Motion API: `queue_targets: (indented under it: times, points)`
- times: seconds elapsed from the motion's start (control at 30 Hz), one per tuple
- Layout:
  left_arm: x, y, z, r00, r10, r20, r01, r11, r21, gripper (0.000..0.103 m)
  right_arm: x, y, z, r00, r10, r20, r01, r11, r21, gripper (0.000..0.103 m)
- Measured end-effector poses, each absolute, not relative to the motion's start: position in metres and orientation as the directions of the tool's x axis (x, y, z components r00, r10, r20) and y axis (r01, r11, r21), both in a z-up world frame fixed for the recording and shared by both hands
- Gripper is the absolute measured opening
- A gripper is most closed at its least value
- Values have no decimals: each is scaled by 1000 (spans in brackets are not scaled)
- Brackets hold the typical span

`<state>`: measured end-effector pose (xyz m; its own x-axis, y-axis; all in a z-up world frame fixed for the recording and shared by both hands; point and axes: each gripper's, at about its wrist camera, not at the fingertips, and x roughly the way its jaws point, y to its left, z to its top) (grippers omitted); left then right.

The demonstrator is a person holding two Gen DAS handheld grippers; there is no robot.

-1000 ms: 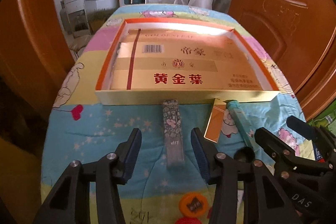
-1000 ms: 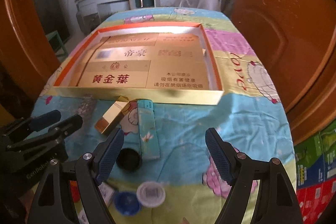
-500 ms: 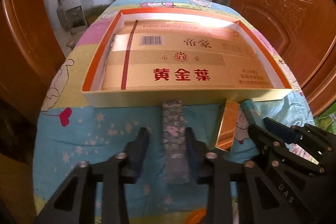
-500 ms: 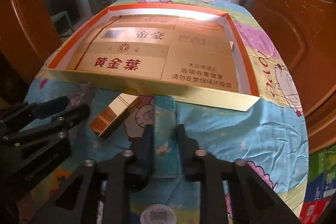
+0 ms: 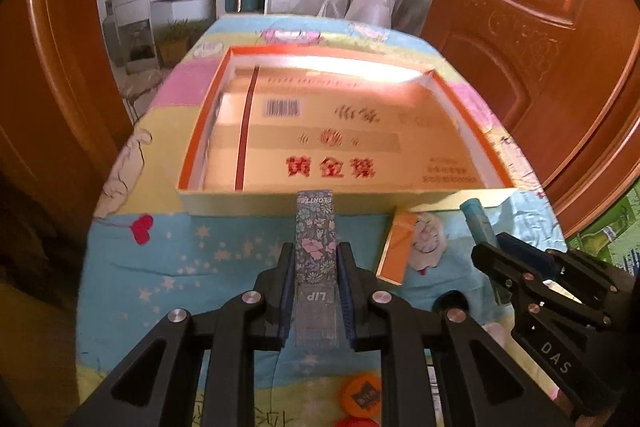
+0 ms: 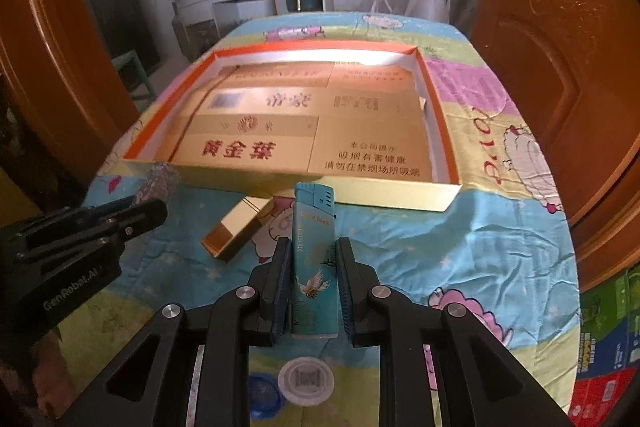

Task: Organize rigid objects
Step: 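Grasp the clear lipstick tube with the left tool while the right tool grasps the blue-green lighter, then carry both items into the tray box and open both tools to release them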

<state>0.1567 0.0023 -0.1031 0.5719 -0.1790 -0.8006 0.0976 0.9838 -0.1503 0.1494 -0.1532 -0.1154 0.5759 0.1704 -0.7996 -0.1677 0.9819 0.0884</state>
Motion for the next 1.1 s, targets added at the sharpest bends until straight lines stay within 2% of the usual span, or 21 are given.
queue_targets:
  times: [0.57, 1.1]
  points:
    - [178, -2, -39, 670, -169, -723, 110, 986, -128, 20, 156, -157, -55, 677, 153, -720, -194, 981, 26, 22]
    - [279, -7, -45, 600, -115, -792, 104, 992, -65, 20, 249, -168, -35, 648, 208, -733, -243, 968, 60, 22]
